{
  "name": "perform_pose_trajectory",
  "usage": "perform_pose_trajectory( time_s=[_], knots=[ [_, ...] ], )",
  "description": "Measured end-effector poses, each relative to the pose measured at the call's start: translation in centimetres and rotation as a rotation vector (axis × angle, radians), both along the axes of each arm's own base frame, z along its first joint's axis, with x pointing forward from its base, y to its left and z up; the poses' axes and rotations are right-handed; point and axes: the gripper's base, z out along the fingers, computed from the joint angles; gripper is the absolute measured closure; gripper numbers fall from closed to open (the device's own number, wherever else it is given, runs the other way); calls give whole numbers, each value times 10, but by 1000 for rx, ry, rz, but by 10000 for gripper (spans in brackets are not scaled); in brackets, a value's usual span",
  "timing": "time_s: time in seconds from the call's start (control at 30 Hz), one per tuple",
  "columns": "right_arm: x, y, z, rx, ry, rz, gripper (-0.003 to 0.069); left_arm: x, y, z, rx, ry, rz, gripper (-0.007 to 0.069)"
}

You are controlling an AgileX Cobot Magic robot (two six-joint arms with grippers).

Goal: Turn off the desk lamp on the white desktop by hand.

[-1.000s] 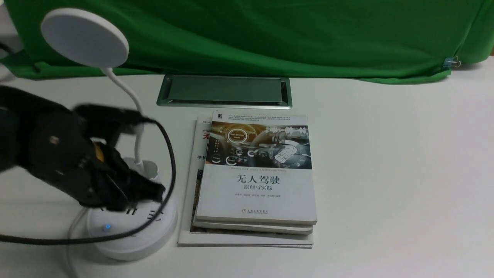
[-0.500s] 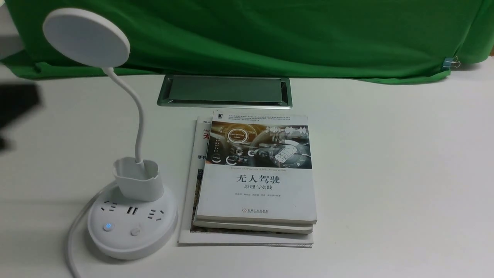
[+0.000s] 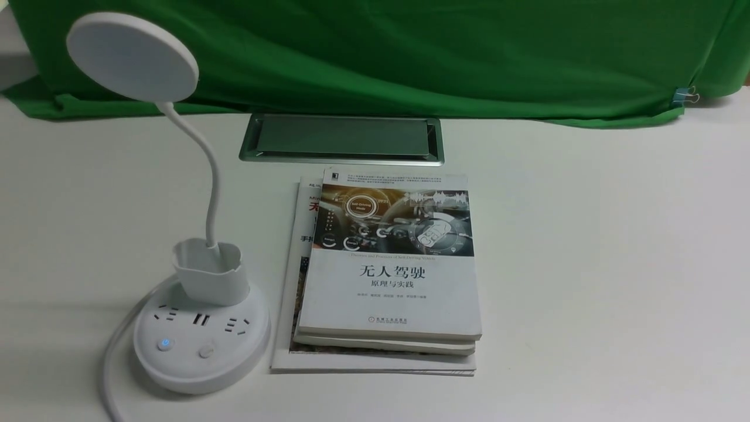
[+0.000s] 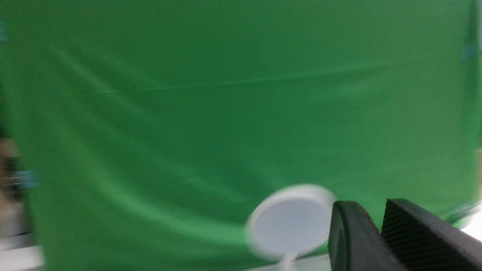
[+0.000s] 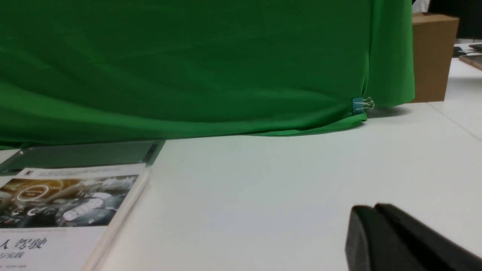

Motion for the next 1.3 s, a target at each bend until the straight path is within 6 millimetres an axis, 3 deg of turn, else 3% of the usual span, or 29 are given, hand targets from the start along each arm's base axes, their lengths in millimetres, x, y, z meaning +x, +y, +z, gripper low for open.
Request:
perform_pose_trajectory(
  time_s=[0.13, 0.27, 0.3, 0.33, 0.4, 0.6, 1.3],
  knots=[
    [0, 0, 0, 0, 0, 0, 622, -2, 4, -64, 8, 43, 126, 510],
    [0, 0, 0, 0, -2, 0, 622, 13, 6, -128, 2, 132, 203, 504],
    [0, 0, 0, 0, -2, 0, 622, 13, 6, -128, 1, 129, 207, 504],
    [0, 0, 0, 0, 0, 0, 622, 20, 8, -156, 2, 197, 236, 501],
    [0, 0, 0, 0, 0, 0, 622, 23, 9, -175, 3, 249, 254, 499],
    [0, 0, 0, 0, 0, 0, 622, 23, 9, -188, -6, 324, 259, 496],
    [0, 0, 0, 0, 0, 0, 622, 23, 9, -188, -6, 321, 259, 477]
  ],
)
